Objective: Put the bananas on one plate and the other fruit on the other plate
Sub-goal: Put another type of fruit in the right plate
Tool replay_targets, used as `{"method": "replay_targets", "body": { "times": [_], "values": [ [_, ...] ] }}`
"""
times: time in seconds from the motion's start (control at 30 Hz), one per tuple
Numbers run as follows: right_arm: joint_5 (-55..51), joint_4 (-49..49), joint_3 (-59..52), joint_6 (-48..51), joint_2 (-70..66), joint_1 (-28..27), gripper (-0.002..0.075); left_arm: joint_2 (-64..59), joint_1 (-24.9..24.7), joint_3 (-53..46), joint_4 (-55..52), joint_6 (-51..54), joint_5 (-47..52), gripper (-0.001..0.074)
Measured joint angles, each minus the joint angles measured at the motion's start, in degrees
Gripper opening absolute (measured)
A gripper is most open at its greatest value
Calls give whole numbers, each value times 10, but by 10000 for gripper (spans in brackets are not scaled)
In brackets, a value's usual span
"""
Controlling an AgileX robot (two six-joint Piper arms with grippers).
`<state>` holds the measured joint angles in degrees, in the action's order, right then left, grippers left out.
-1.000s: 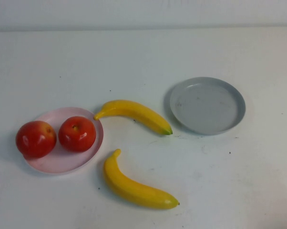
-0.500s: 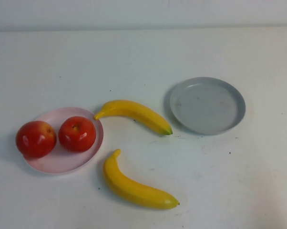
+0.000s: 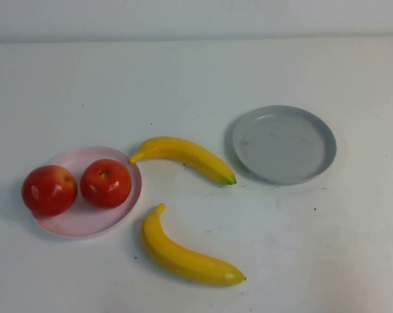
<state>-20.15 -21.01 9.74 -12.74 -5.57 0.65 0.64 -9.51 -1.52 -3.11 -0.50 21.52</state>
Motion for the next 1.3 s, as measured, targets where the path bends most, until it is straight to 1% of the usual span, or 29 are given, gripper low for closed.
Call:
{"method": "replay_targets", "body": {
  "times": [0.13, 0.2, 0.3, 0.43, 0.53, 0.67, 0.83, 0.9, 1.0, 1.03, 1.1, 1.17, 1.23, 1.3],
  "values": [
    [-133, -1, 91, 26, -89, 0, -15, 0, 0, 0, 0, 0, 0, 2],
    [-198, -1, 138, 56, -140, 0, -15, 0, 0, 0, 0, 0, 0, 2],
    [-265, -1, 195, 107, -215, 0, -15, 0, 0, 0, 0, 0, 0, 2],
    [-330, -1, 252, 174, -314, 0, -15, 0, 0, 0, 0, 0, 0, 2],
    [-339, -7, 271, 203, -371, 24, -15, 0, 0, 0, 0, 0, 0, 2],
    [-333, -8, 295, 225, -438, 94, -15, 0, 0, 0, 0, 0, 0, 2],
    [-320, 12, 349, 241, -549, 218, -15, 0, 0, 0, 0, 0, 0, 2],
    [-314, 16, 388, 273, -603, 280, -15, 0, 0, 0, 0, 0, 0, 2],
    [-308, 17, 448, 320, -669, 343, -4, 0, 0, 0, 0, 0, 0, 2],
    [-308, 17, 466, 332, -689, 363, 9, 0, 0, 0, 0, 0, 0, 2],
    [-308, 17, 513, 363, -741, 396, 66, 0, 0, 0, 0, -1, 0, 2],
    [-308, 17, 555, 387, -793, 421, 148, 0, 0, 0, 0, -1, 0, 2],
    [-312, 17, 599, 400, -842, 443, 262, 0, 0, 0, 0, -1, 0, 2],
    [-317, 22, 635, 406, -884, 459, 360, 0, 0, 0, 0, -1, 0, 2]
  ]
}}
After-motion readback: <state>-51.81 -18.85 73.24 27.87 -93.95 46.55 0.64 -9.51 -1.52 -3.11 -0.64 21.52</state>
